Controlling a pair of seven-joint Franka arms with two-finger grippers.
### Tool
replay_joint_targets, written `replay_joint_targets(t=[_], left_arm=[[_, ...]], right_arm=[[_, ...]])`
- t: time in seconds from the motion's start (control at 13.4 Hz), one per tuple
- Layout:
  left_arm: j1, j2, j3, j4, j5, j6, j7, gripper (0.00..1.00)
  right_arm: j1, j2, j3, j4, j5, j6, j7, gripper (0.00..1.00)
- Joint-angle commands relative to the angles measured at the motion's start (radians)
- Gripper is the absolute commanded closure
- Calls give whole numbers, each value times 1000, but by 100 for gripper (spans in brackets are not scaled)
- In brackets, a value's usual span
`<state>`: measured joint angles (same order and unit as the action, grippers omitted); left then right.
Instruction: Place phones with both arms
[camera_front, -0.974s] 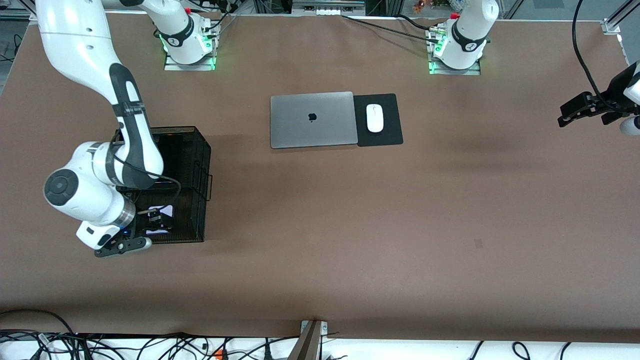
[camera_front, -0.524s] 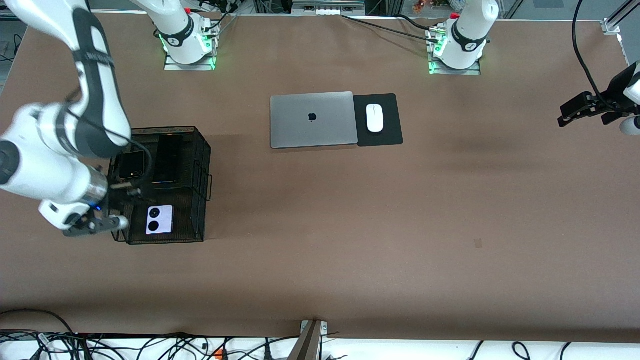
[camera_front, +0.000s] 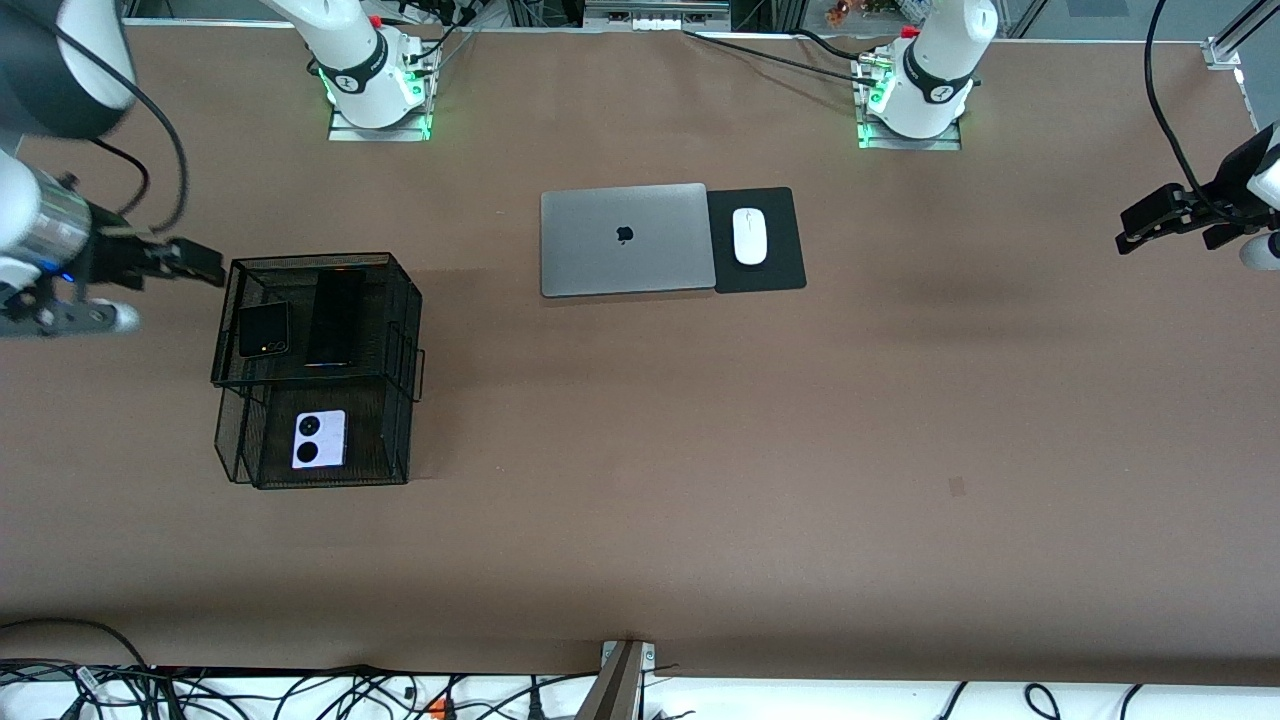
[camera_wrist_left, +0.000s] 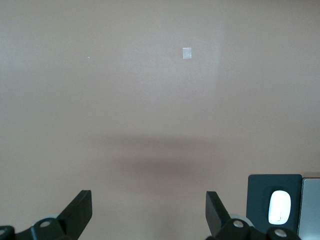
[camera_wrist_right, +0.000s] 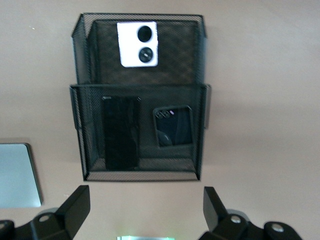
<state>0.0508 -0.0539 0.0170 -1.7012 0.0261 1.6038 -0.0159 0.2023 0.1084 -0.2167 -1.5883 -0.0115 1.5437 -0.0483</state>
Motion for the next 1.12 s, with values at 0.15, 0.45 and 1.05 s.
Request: replay_joint_targets(t=[0.15, 0.45, 1.05], left_arm=[[3, 12, -2, 28, 5, -21, 4, 0], [3, 12, -2, 28, 5, -21, 4, 0], [3, 12, -2, 26, 5, -22, 4, 0]], right_arm=[[-93, -62, 45, -42, -13, 4, 11, 0], [-161, -75, 122, -39, -15, -7, 50, 0], [-162, -67, 120, -29, -13, -10, 57, 0]])
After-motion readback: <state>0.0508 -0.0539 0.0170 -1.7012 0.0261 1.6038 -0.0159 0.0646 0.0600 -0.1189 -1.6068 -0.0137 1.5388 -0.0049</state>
